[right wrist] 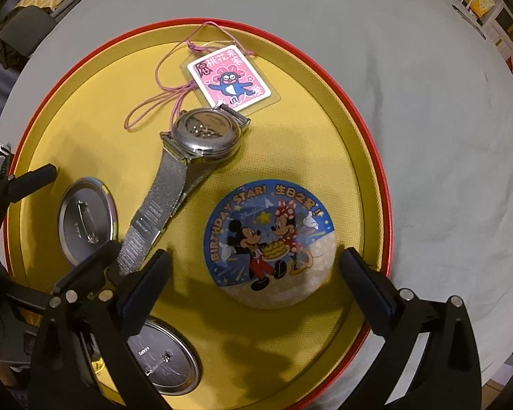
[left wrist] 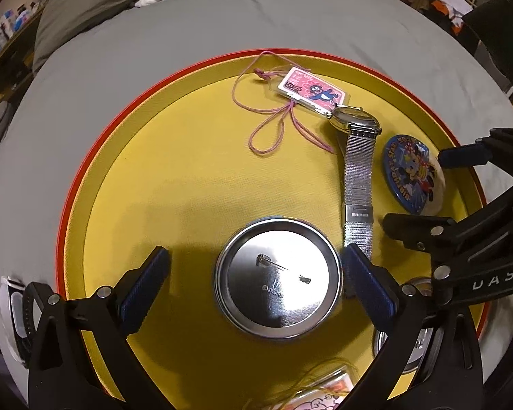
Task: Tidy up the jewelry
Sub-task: 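Grasp the large silver pin badge with the left tool, then grasp the Mickey-and-Minnie birthday badge with the right tool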
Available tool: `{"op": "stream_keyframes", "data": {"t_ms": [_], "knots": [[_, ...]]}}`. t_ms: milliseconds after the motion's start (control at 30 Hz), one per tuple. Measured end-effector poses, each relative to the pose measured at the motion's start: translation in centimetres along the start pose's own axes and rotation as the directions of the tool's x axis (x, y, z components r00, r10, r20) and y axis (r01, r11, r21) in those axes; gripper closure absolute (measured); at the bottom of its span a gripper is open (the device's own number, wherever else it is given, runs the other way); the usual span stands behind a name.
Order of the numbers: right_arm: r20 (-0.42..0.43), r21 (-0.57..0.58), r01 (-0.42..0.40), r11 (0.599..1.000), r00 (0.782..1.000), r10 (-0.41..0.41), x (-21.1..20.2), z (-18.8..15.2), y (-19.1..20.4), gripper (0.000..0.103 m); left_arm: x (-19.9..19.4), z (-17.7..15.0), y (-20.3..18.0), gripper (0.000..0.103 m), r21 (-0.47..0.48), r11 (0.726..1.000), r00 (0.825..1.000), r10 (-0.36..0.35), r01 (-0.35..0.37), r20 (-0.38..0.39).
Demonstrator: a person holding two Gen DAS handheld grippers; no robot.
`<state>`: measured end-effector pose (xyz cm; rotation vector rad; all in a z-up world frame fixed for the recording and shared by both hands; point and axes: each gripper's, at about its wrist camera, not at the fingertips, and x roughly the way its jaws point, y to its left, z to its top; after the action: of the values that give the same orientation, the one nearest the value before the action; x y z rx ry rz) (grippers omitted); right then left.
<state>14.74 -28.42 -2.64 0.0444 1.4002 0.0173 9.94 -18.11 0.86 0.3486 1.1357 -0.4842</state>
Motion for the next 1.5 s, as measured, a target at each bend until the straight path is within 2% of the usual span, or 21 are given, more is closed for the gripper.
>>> {"op": "stream_keyframes", "data": {"t_ms": [200,267,400,567,800,867,933,967,1100,1300,1500], "knots": [[-0.02,-0.004,-0.003,1.0,1.0,0.003,1.1,0.4,-0.9,0.008,0.1,0.0,1.3,0.004,-0.014,1.0,1.0,0.023,-0.023,-0.019],[-0.024,-0.003,-0.002,1.0,1.0,0.001,1.7,0.7,0.1,0.007,0.1,0.1,1.8,0.004,-0.021,0.999,1.0,0.024,-0.024,-0.015],[-0.019,-0.004,-0.002,1.0,1.0,0.002,1.3,1.0,0.0,0.008,0.2,0.2,1.9,0.004,-0.02,1.0,1.0,0.022,-0.022,-0.011],[-0.022,-0.007,-0.002,1.0,1.0,0.002,1.1,1.0,0.1,0.008,0.1,-0.7,1.4,0.004,-0.019,1.0,0.999,0.024,-0.023,0.034],[-0.014,-0.005,0.0,1.0,1.0,0.0,0.7,1.1,-0.1,0.008,0.1,-1.5,1.6,0.005,-0.019,1.0,0.999,0.023,-0.022,0.026],[-0.011,-0.005,0.006,1.0,1.0,-0.006,0.6,1.1,-0.1,0.009,-0.1,-1.4,1.4,0.01,-0.017,1.0,0.999,0.021,-0.021,0.03],[-0.007,-0.003,0.006,1.0,1.0,-0.006,0.4,1.1,-0.1,0.009,-0.5,-1.5,1.3,0.03,-0.014,1.0,0.999,0.021,-0.02,0.044],[0.002,-0.004,0.006,1.0,1.0,-0.006,0.3,1.0,-0.2,0.01,-0.8,-1.5,1.3,0.031,-0.014,1.0,0.999,0.025,-0.024,0.048],[0.033,0.003,0.006,1.0,0.999,-0.006,-0.6,1.1,-0.6,0.033,-0.9,-1.7,1.3,0.031,-0.016,1.0,0.999,0.021,-0.02,0.048],[0.022,0.008,0.005,1.0,1.0,-0.005,-0.8,1.2,-0.9,0.033,-1.2,-2.1,1.0,0.032,-0.025,1.0,0.999,0.016,-0.015,0.052],[0.011,0.057,-0.026,0.998,1.0,0.025,-1.3,1.5,-2.3,0.033,-2.9,-1.6,1.3,0.032,-0.051,0.999,0.996,0.007,-0.002,0.095]]}}
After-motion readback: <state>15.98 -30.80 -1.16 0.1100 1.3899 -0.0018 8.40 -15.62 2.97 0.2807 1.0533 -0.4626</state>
